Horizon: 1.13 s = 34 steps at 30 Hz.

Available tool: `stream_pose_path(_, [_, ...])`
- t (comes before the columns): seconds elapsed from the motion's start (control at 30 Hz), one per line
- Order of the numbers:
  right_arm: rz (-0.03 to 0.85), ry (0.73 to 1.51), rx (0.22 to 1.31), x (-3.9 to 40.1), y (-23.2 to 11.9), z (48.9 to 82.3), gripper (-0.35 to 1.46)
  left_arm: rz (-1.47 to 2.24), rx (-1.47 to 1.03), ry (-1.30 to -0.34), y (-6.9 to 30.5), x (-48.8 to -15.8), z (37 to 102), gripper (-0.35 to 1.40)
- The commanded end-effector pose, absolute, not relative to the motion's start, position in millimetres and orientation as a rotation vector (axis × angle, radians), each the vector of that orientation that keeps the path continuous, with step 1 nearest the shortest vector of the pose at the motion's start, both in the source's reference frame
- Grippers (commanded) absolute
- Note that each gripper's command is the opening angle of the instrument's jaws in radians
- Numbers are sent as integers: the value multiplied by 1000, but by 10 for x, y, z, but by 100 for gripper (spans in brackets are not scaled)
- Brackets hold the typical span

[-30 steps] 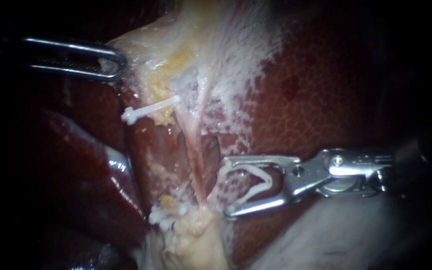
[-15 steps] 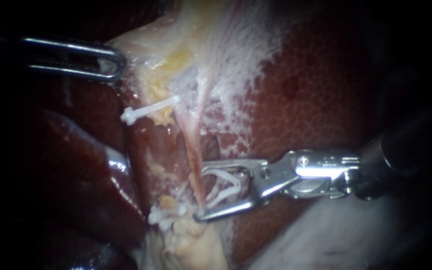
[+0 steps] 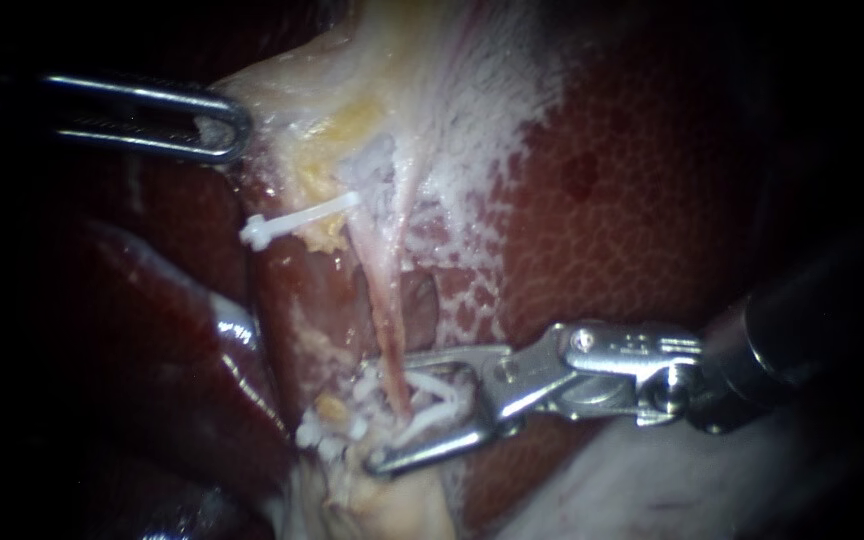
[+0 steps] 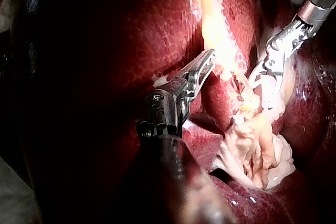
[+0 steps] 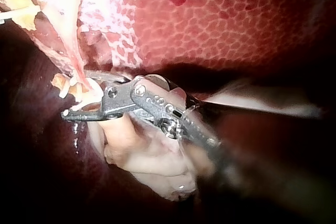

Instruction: Clipping first clip right tube

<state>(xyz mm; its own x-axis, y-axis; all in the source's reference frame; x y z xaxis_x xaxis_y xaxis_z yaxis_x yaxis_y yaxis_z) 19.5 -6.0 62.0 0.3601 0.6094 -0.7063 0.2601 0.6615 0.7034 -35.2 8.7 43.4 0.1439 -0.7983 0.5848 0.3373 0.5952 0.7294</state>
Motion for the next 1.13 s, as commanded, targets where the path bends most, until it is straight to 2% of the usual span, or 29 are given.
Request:
stream_pose_path(0.03, [266, 1219, 867, 194, -59, 621, 49, -866, 486, -1155, 87, -352, 434, -20])
stream_pose_path(0.23, [265, 1219, 867, 191, -55, 627, 45, -866, 486, -1155, 87, -352, 434, -20])
stream_pose_path(0.33, [270, 1217, 871, 191, -53, 629, 36, -866, 486, -1155, 87, -352, 434, -20])
stream_pose_path(0.37, [279, 1213, 878, 191, -52, 629, 29, -866, 486, -1155, 87, -352, 434, -20])
stream_pose_path(0.5, [288, 1211, 887, 186, -48, 634, -20, -867, 486, -1155, 86, -352, 434, -20])
stream_pose_path(0.6, [290, 1209, 892, 181, -46, 638, -34, -867, 486, -1155, 86, -352, 434, -20])
stream_pose_path(1.13, [282, 1194, 890, 177, -54, 647, -35, -867, 486, -1155, 87, -352, 434, -20])
